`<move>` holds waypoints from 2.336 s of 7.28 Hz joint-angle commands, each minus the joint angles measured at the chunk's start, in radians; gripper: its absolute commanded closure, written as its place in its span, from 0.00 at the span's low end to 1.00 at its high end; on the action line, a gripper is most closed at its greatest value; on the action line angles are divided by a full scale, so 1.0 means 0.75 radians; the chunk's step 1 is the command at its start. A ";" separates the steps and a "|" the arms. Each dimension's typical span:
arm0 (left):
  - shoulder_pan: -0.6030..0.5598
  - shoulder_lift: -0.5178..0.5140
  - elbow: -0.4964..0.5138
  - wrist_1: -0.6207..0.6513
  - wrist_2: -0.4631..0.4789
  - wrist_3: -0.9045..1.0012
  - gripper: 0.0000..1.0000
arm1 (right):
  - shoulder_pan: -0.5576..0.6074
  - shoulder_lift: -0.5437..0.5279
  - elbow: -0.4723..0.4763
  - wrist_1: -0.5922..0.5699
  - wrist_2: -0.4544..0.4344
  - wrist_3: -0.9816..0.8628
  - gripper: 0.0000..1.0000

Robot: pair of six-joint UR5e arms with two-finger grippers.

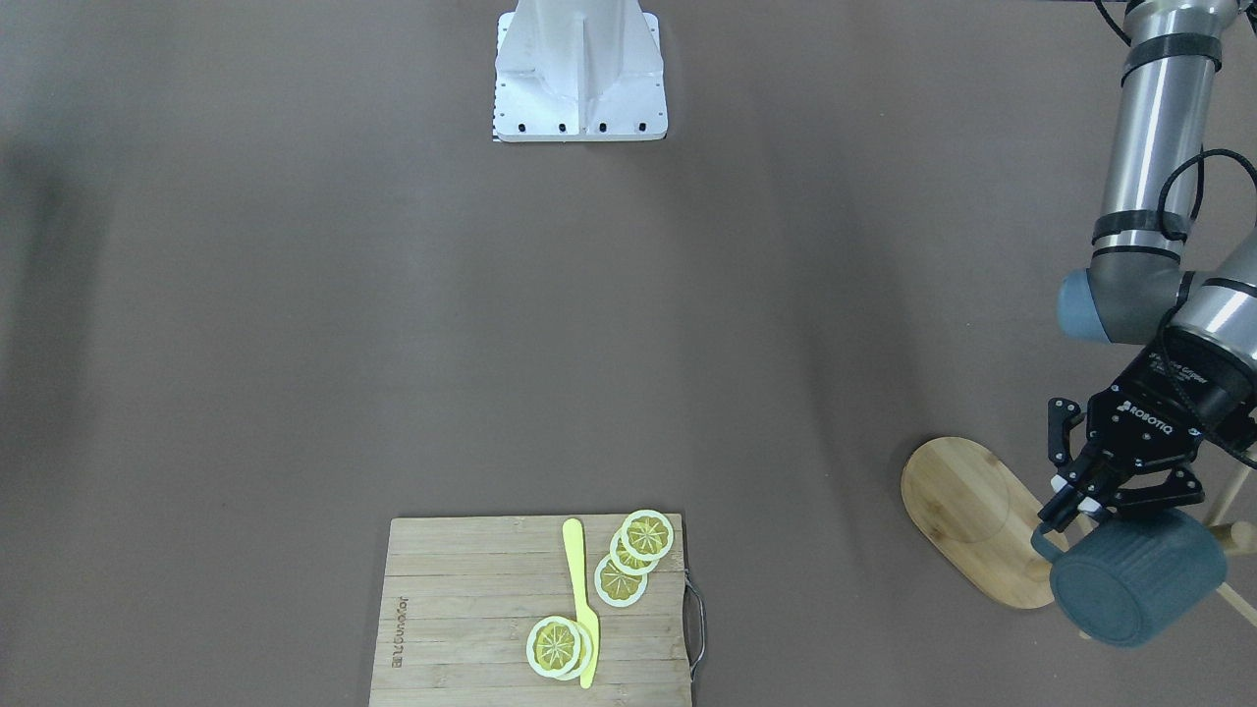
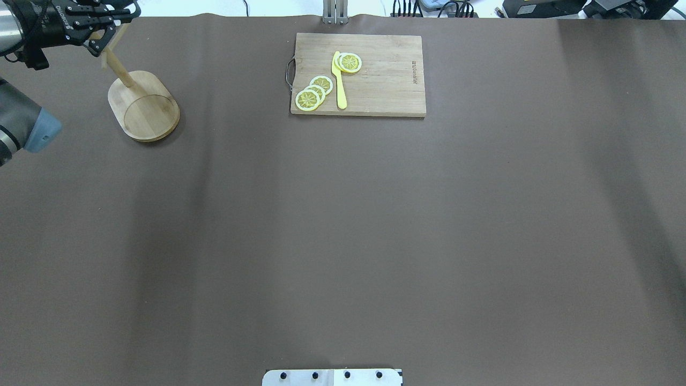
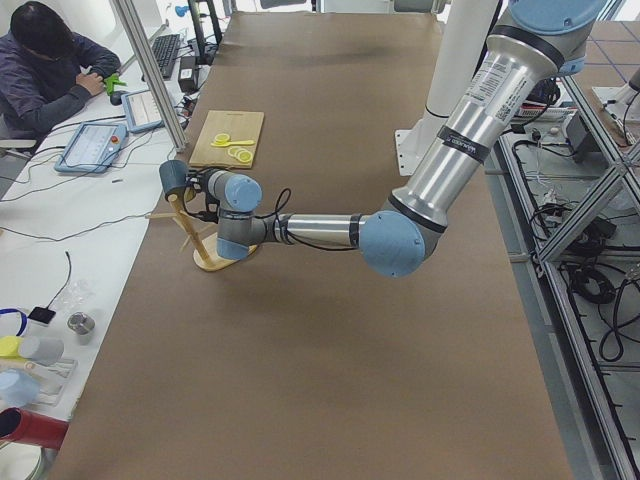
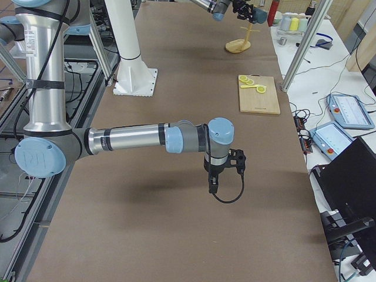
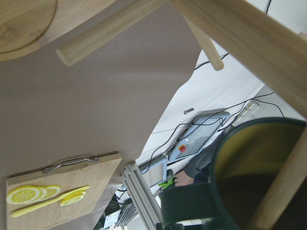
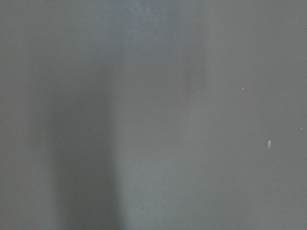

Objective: Hang cup on storage rack
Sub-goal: 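Position the mug handle over a peg of the wooden stand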

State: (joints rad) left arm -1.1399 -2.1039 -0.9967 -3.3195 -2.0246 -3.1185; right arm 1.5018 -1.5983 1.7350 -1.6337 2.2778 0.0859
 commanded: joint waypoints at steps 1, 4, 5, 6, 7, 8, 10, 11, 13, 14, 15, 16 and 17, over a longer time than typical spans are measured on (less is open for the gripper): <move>0.004 -0.023 -0.031 0.002 0.012 0.000 1.00 | 0.000 0.000 0.000 0.000 0.000 0.000 0.00; 0.071 -0.052 -0.070 0.008 0.053 0.002 1.00 | 0.000 0.000 -0.004 0.000 0.000 0.000 0.00; 0.112 -0.050 -0.094 0.008 0.053 0.004 1.00 | -0.002 0.000 -0.006 0.000 0.000 0.000 0.00; 0.127 -0.042 -0.105 0.002 0.051 0.006 1.00 | -0.002 0.002 -0.006 0.000 0.000 0.002 0.00; 0.127 -0.032 -0.109 0.000 0.033 0.022 1.00 | -0.002 0.002 -0.008 0.000 0.000 0.000 0.00; 0.117 -0.019 -0.109 -0.002 -0.016 0.024 1.00 | -0.002 0.004 -0.006 0.000 0.000 0.000 0.00; 0.035 0.013 -0.105 -0.028 -0.175 0.093 1.00 | -0.002 0.010 -0.008 0.000 0.000 0.000 0.00; 0.009 0.021 -0.095 -0.053 -0.211 0.106 1.00 | -0.002 0.008 -0.006 0.000 0.000 0.000 0.00; 0.006 0.058 -0.082 -0.110 -0.227 0.139 1.00 | -0.002 0.008 -0.006 0.000 0.000 0.000 0.00; 0.006 0.064 -0.056 -0.137 -0.225 0.141 1.00 | -0.002 0.006 -0.006 0.000 0.000 0.000 0.00; 0.006 0.064 -0.031 -0.145 -0.223 0.141 1.00 | 0.000 0.006 -0.006 0.000 0.000 0.000 0.00; -0.002 0.064 -0.011 -0.145 -0.219 0.141 1.00 | -0.002 0.006 -0.006 0.000 -0.006 0.000 0.00; -0.016 0.064 0.016 -0.145 -0.217 0.141 1.00 | 0.000 0.006 -0.006 0.000 -0.006 0.000 0.00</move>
State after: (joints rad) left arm -1.1416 -2.0561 -1.0087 -3.4265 -2.1899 -3.0129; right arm 1.5009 -1.5937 1.7303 -1.6337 2.2750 0.0859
